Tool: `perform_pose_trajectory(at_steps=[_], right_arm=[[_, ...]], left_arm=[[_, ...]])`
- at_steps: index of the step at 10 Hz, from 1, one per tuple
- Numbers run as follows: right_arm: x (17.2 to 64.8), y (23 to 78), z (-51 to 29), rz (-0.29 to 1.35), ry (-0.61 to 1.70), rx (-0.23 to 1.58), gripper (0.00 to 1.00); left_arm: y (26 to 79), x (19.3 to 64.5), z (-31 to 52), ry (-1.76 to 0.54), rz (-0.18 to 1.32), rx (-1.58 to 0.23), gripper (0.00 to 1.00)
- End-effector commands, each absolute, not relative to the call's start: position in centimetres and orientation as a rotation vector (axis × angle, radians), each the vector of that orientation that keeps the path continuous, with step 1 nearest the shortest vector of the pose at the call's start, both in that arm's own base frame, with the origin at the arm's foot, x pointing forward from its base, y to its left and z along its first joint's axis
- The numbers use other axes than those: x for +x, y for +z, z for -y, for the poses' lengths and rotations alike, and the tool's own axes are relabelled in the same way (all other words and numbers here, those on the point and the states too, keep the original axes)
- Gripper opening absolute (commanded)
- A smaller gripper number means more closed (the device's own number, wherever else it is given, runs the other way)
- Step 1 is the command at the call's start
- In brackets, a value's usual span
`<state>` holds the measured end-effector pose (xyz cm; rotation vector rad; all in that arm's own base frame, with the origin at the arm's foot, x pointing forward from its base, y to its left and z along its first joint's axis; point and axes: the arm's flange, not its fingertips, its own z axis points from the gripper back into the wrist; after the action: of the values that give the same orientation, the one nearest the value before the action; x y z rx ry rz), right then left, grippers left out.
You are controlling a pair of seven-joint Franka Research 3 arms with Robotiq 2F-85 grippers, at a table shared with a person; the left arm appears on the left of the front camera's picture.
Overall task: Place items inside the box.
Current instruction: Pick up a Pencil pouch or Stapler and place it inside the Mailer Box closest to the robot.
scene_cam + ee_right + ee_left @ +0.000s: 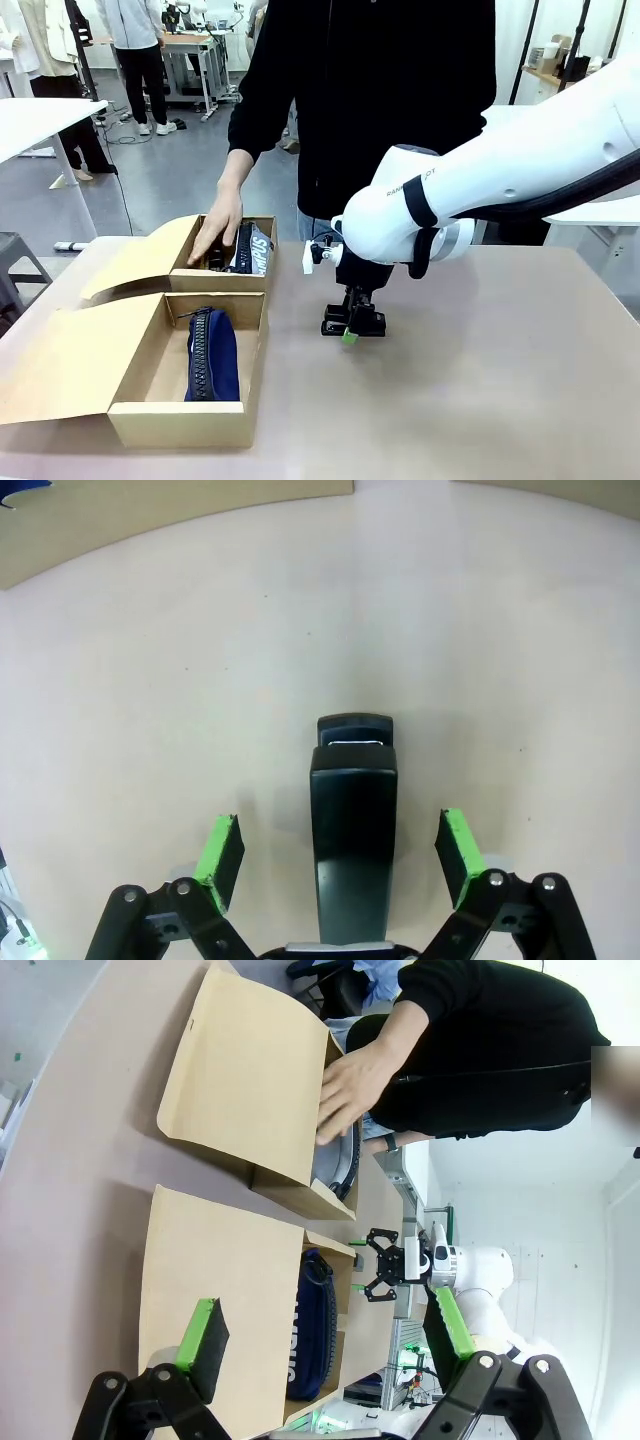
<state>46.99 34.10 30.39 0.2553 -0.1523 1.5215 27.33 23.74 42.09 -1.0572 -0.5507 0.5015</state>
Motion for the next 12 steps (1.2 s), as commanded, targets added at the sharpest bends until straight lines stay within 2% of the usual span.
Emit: perform_pose_trajectory(at_steps=[1,2,3,4,5,7,8,9,12], right_arm=[[47.5,31.3,-34.0,0.124,1.489,0.247,1.0],[47.3,31.2,-33.7,0.103,1.496,0.232,0.66],[47.2,31.1,-33.4,0.092,1.498,0.188,0.41],[47.2,31.1,-33.1,0.082,1.499,0.176,0.07],[47.3,31.1,-32.7,0.085,1.485,0.184,0.0],[47.3,31.1,-32.6,0.079,1.48,0.191,0.0],[47.2,31.1,-32.5,0.066,1.482,0.194,0.05],[47.1,31.1,-32.5,0.063,1.481,0.198,0.0],[46.8,32.1,-31.4,0.055,1.429,0.201,0.0]], left_arm=[[42.0,27.1,-23.6,0.485,0.576,-1.076,1.0],[42.0,27.1,-23.6,0.485,0.576,-1.076,1.0],[42.0,27.1,-23.6,0.485,0.576,-1.076,1.0],[42.0,27.1,-23.6,0.485,0.576,-1.076,1.0],[42.0,27.1,-23.6,0.485,0.576,-1.076,1.0],[42.0,27.1,-23.6,0.485,0.576,-1.076,1.0],[42.0,27.1,-23.6,0.485,0.576,-1.076,1.0],[42.0,27.1,-23.6,0.485,0.576,-1.076,1.0],[42.0,27.1,-23.6,0.485,0.576,-1.076,1.0]])
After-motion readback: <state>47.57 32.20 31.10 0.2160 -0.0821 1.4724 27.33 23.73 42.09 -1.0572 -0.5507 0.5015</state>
